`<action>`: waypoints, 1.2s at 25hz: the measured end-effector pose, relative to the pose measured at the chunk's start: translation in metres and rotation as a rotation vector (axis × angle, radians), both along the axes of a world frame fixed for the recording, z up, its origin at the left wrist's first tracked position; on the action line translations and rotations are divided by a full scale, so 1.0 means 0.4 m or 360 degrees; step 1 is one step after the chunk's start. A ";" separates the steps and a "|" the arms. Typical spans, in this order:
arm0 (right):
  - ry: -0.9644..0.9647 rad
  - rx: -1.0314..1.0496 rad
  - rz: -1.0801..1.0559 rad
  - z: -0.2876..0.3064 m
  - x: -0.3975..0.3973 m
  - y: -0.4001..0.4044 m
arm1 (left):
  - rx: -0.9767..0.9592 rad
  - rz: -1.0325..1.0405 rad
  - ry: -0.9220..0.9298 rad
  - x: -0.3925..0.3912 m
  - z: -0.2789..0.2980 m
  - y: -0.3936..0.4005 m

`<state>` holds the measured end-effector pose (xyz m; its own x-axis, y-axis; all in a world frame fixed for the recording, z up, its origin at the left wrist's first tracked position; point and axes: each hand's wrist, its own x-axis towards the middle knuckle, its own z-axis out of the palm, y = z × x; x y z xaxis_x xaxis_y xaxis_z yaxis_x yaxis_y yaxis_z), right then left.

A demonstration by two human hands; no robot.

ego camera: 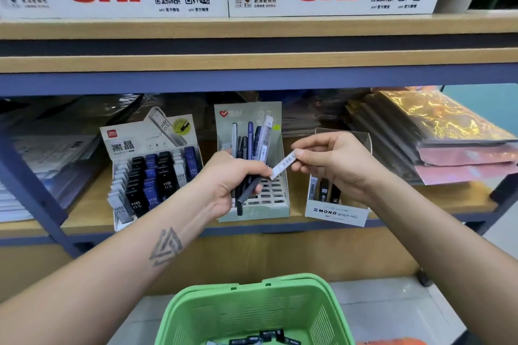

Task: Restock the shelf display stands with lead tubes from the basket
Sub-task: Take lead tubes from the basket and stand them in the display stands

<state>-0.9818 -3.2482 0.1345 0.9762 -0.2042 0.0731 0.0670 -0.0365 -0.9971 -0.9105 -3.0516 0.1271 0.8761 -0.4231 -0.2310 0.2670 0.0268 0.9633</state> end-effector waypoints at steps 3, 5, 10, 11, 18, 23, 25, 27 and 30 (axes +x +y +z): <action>-0.0021 -0.0092 -0.0129 -0.006 -0.032 -0.037 | 0.0008 -0.0057 0.0028 -0.010 -0.016 -0.037; -0.0053 -0.0185 -0.0247 -0.009 -0.052 -0.064 | -0.0006 -0.0096 0.0018 -0.009 -0.027 -0.052; -0.0039 -0.0730 -0.0506 -0.006 -0.091 -0.151 | 0.0008 -0.0144 -0.0008 -0.019 -0.031 -0.077; -0.0012 -0.0833 -0.0538 -0.005 -0.098 -0.170 | 0.0024 -0.0153 -0.0011 -0.022 -0.032 -0.080; 0.0224 -0.1690 -0.0580 -0.056 -0.097 -0.215 | 0.0111 -0.0207 -0.0006 -0.029 -0.058 -0.101; 0.0200 -0.1804 -0.0582 -0.116 -0.079 -0.198 | 0.0143 -0.0264 -0.0004 -0.034 -0.073 -0.111; 0.0213 -0.1822 -0.0568 -0.134 -0.074 -0.195 | 0.0137 -0.0268 0.0006 -0.037 -0.075 -0.111; 0.0210 -0.1878 -0.0561 -0.149 -0.066 -0.192 | 0.0133 -0.0278 0.0012 -0.041 -0.073 -0.113; 0.0199 -0.2027 -0.0549 -0.167 -0.060 -0.192 | 0.0115 -0.0295 0.0011 -0.044 -0.071 -0.112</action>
